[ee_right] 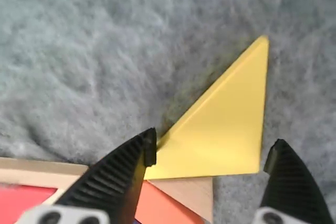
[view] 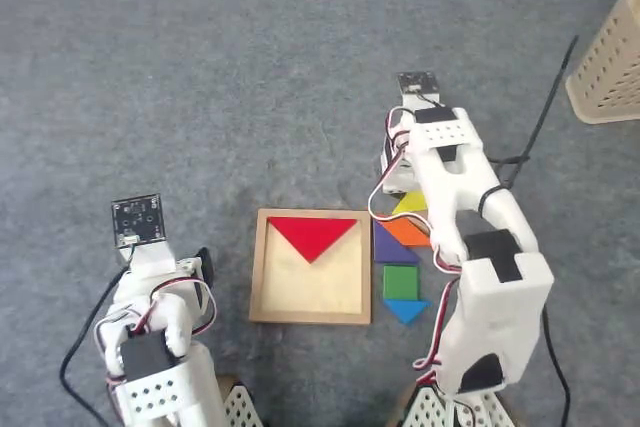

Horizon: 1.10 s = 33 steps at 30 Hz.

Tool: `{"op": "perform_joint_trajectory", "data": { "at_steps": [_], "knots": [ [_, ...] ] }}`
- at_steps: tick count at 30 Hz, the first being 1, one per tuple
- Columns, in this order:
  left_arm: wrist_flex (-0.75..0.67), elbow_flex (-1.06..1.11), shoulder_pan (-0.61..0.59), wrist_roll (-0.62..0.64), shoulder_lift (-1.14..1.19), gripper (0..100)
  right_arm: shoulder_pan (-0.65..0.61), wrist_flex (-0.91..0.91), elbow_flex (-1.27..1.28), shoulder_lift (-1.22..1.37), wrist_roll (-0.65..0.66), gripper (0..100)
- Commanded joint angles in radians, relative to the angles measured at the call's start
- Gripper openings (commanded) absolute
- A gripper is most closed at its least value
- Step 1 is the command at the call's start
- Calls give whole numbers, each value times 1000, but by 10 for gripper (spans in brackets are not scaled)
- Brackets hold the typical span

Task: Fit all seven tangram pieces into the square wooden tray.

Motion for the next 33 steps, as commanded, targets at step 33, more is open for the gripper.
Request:
{"op": "perform_joint_trajectory", "data": {
  "at_steps": [33],
  "knots": [
    [5,-13,5,-6,-14,216,74,5,83,-25,-38,239]
  ]
}}
